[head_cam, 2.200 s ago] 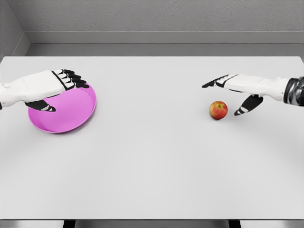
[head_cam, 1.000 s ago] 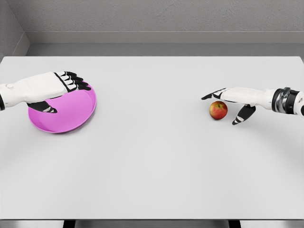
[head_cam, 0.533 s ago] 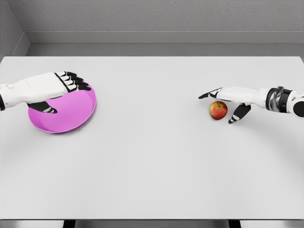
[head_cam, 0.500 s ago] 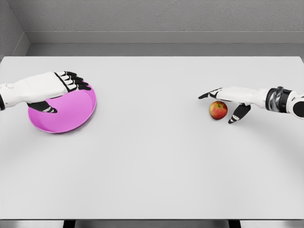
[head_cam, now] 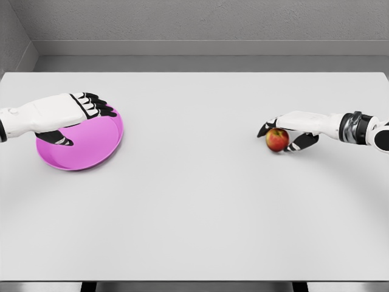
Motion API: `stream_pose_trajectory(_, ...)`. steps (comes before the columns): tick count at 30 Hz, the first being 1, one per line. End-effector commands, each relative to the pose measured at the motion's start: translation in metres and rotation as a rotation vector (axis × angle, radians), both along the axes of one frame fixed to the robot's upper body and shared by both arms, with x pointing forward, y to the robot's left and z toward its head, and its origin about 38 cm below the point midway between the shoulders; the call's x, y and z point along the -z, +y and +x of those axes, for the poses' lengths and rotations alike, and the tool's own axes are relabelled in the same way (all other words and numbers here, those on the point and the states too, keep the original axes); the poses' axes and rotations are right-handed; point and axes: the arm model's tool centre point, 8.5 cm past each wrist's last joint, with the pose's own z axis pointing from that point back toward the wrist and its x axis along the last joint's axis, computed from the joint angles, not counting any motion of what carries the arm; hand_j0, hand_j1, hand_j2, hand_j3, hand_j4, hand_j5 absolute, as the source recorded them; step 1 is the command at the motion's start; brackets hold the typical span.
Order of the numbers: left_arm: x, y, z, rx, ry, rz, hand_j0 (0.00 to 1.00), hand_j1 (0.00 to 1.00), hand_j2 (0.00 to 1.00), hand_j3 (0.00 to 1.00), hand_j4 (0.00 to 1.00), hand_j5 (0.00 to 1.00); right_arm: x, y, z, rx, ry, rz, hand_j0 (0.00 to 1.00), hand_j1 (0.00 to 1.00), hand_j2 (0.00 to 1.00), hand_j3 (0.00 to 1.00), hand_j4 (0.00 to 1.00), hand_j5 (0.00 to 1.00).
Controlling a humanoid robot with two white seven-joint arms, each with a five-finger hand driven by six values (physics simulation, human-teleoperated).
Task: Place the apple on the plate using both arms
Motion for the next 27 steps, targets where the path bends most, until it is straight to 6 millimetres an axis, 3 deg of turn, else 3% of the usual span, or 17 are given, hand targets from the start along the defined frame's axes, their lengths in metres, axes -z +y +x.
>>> stream_pose_trajectory(1, -0.001, 0.000, 0.000, -0.003, 0.001, -0.005, 1.00, 1.00, 1.00, 1.00, 1.00, 1.00, -0.001, 0.000, 0.000, -0.005, -0.002, 0.009, 0.57, 0.57, 0.57, 0.57, 0.57, 0.57)
stream_pose_trajectory(4, 0.000, 0.000, 0.000, -0.002, 0.002, -0.005, 1.00, 1.00, 1.00, 1.00, 1.00, 1.00, -0.001, 0.002, -0.002, -0.027, -0.007, 0.015, 0.47, 0.47, 0.47, 0.47, 0.47, 0.47)
stream_pose_trajectory(8, 0.001, 0.000, -0.001, -0.003, 0.005, -0.005, 1.00, 1.00, 1.00, 1.00, 1.00, 1.00, -0.005, 0.017, -0.003, -0.087, -0.025, 0.055, 0.46, 0.46, 0.46, 0.46, 0.46, 0.46)
stream_pose_trajectory(11, 0.000, 0.000, 0.000, -0.002, 0.007, 0.001, 1.00, 1.00, 1.00, 1.00, 1.00, 1.00, -0.019, 0.066, -0.007, -0.241, -0.074, 0.164, 0.46, 0.46, 0.46, 0.46, 0.46, 0.46)
stream_pose_trajectory(15, 0.001, 0.000, 0.000, 0.000, 0.010, 0.003, 1.00, 1.00, 1.00, 1.00, 1.00, 1.00, -0.016, 0.131, -0.012, -0.360, -0.062, 0.212, 0.46, 0.46, 0.46, 0.46, 0.46, 0.46)
stream_pose_trajectory(18, 0.002, 0.000, 0.000, 0.000, 0.012, 0.004, 1.00, 1.00, 1.00, 1.00, 1.00, 1.00, -0.020, 0.162, -0.010, -0.378, -0.064, 0.244, 0.46, 0.46, 0.46, 0.46, 0.46, 0.46)
stream_pose_trajectory(22, 0.002, -0.001, -0.001, 0.001, 0.012, 0.002, 1.00, 1.00, 1.00, 1.00, 1.00, 1.00, -0.019, 0.166, -0.009, -0.382, -0.060, 0.245, 0.46, 0.46, 0.46, 0.46, 0.46, 0.46)
stream_pose_trajectory(23, 0.002, -0.001, -0.001, 0.002, 0.011, 0.004, 1.00, 1.00, 1.00, 1.00, 1.00, 1.00, -0.020, 0.166, -0.009, -0.383, -0.063, 0.244, 0.50, 0.50, 0.50, 0.50, 0.50, 0.50)
stream_pose_trajectory(24, 0.002, -0.001, -0.001, 0.002, 0.011, 0.004, 1.00, 1.00, 1.00, 1.00, 1.00, 1.00, -0.022, 0.165, -0.008, -0.382, -0.068, 0.245, 0.68, 0.68, 0.68, 0.68, 0.68, 0.68)
stream_pose_trajectory(25, 0.002, -0.001, -0.001, 0.002, 0.011, 0.004, 1.00, 1.00, 1.00, 1.00, 1.00, 1.00, -0.023, 0.165, -0.008, -0.382, -0.070, 0.244, 1.00, 1.00, 1.00, 1.00, 1.00, 1.00)
stream_pose_trajectory(27, 0.002, -0.001, -0.001, 0.002, 0.014, 0.005, 1.00, 1.00, 1.00, 1.00, 1.00, 1.00, -0.026, 0.166, -0.008, -0.400, -0.084, 0.247, 1.00, 1.00, 1.00, 1.00, 1.00, 1.00)
